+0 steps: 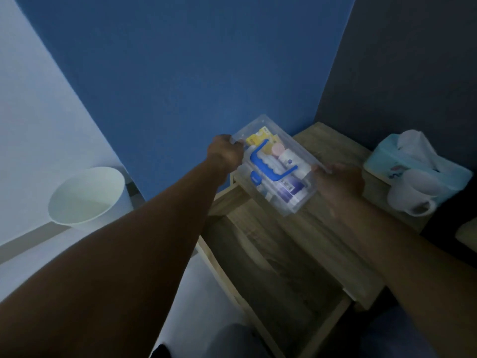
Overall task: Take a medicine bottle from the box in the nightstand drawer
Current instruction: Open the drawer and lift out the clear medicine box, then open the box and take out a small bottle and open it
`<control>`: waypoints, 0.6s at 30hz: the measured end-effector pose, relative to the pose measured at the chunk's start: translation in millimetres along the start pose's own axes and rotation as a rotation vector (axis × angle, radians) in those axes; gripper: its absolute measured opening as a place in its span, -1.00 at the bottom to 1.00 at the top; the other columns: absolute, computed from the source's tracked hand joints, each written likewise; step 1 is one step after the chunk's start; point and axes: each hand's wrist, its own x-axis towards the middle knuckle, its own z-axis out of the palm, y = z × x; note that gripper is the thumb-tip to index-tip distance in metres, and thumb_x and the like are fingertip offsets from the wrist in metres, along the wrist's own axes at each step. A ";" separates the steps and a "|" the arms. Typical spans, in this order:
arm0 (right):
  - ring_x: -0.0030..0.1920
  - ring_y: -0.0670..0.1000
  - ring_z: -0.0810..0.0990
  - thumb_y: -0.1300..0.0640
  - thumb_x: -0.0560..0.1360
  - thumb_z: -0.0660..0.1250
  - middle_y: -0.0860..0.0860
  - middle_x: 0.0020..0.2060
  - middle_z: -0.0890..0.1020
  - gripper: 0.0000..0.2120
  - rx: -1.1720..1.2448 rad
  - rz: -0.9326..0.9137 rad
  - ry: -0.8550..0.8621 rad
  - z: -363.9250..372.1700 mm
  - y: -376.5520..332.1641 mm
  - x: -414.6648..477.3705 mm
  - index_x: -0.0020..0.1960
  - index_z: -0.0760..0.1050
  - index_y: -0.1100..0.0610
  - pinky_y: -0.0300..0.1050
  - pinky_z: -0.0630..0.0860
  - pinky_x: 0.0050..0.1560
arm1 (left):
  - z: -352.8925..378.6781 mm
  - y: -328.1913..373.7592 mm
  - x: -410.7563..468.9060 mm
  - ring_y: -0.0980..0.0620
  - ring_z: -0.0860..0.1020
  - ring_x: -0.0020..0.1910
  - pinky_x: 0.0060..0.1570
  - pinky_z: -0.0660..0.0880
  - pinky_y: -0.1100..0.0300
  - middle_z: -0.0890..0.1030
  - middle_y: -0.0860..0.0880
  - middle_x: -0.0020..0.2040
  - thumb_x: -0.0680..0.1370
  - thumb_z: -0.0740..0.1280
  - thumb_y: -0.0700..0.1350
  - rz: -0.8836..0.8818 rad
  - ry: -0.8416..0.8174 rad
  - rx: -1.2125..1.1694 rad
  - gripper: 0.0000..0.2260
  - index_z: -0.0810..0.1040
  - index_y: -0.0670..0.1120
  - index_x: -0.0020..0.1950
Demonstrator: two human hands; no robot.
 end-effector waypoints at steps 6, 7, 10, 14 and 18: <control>0.05 0.01 0.65 0.04 0.51 0.42 0.10 0.15 0.66 -0.61 -0.033 0.040 0.001 16.1 9.0 41.8 0.27 0.56 0.20 -0.34 0.37 -0.40 | 21.5 -12.8 31.9 -0.17 0.67 -0.09 0.03 0.64 -0.08 0.59 -0.08 -0.21 0.57 0.34 -0.11 -0.046 -0.021 -0.012 -0.77 0.48 -0.03 -0.30; 0.05 0.02 0.65 0.05 0.51 0.41 0.09 0.14 0.67 -0.63 -0.052 0.045 -0.012 17.7 10.9 47.9 0.26 0.57 0.19 -0.34 0.37 -0.41 | 23.6 -14.6 33.6 -0.17 0.67 -0.09 0.04 0.64 -0.07 0.56 -0.07 -0.23 0.57 0.34 -0.11 -0.056 -0.013 -0.011 -0.77 0.47 -0.04 -0.29; 0.01 0.04 0.66 0.13 0.56 0.32 0.07 0.10 0.67 -0.73 -0.129 0.017 -0.028 20.7 15.8 61.1 0.21 0.60 0.19 -0.35 0.39 -0.47 | 28.4 -24.1 40.5 -0.15 0.68 -0.13 0.07 0.63 -0.05 0.50 0.05 -0.34 0.59 0.33 -0.11 -0.066 0.005 -0.022 -0.85 0.59 -0.16 -0.13; 0.12 0.07 0.62 0.19 0.61 0.24 0.09 0.19 0.63 -0.70 -0.129 -0.005 -0.027 21.2 21.9 63.9 0.29 0.56 0.18 -0.50 0.33 -0.54 | 35.4 -32.0 42.2 0.01 0.60 -0.27 0.08 0.62 -0.06 0.54 0.07 -0.33 0.59 0.32 -0.09 -0.058 0.020 -0.062 -0.74 0.47 0.04 -0.30; 0.06 -0.04 0.54 0.10 0.63 0.20 0.07 0.21 0.58 -0.69 -0.226 -0.140 -0.136 12.6 27.9 54.6 0.34 0.48 0.10 -0.59 0.27 -0.49 | 37.9 -55.5 46.2 -0.07 0.60 0.18 0.26 0.52 -0.05 0.63 -0.09 0.18 0.44 0.32 0.02 -0.015 0.036 -0.082 -0.60 0.57 -0.08 0.24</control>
